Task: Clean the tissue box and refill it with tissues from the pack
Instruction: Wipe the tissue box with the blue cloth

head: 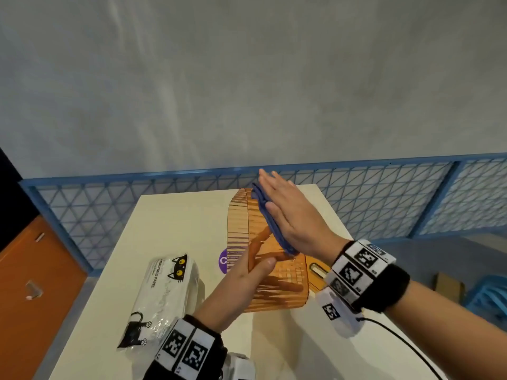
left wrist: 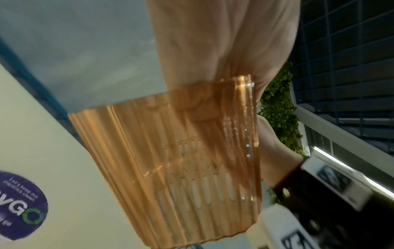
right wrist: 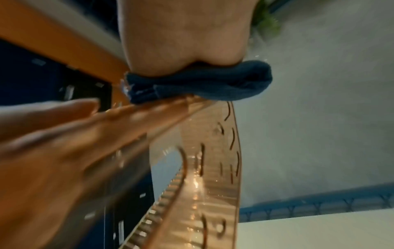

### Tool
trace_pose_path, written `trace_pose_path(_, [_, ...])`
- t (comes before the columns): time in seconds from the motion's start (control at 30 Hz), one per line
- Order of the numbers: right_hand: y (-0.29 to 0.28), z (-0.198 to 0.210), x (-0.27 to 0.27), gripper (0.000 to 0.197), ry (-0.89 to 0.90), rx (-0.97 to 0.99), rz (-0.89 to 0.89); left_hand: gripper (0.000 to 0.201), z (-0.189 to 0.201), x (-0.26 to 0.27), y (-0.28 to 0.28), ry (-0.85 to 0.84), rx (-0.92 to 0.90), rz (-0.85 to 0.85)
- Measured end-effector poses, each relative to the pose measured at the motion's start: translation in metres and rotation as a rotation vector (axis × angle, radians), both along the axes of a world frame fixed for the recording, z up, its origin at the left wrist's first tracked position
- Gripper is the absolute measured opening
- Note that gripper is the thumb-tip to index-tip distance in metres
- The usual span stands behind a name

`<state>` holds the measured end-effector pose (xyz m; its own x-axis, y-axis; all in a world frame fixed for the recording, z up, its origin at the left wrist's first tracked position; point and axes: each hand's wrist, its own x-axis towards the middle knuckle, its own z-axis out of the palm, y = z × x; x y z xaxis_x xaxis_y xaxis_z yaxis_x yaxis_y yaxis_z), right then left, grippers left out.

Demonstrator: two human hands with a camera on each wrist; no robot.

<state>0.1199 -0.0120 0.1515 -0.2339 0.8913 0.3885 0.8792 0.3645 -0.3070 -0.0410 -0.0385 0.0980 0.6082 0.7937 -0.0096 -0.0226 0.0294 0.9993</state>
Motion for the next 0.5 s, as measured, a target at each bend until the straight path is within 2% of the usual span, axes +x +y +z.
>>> trace_pose_path(0.1, [-0.005,0.001,-0.003,0.054,0.015,0.083,0.012,0.059,0.005,-0.001,0.002,-0.100,0.036,0.012])
trace_pose_path(0.2, [-0.028,-0.026,-0.016,0.056,-0.106,0.155,0.093,0.055,0.013,-0.005,0.010,-0.343,-0.155,0.051])
trace_pose_path(0.27, [-0.039,-0.047,-0.018,0.053,-0.262,0.244,0.126,0.052,0.017,-0.005,0.011,-0.437,-0.259,0.069])
trace_pose_path(0.37, [-0.042,-0.063,-0.016,0.051,-0.383,0.379,0.141,0.050,0.018,-0.003,0.009,-0.381,-0.264,0.156])
trace_pose_path(0.5, [-0.035,-0.043,-0.020,0.047,-0.307,0.413,0.102,0.048,0.021,0.002,0.007,-0.310,-0.086,0.214])
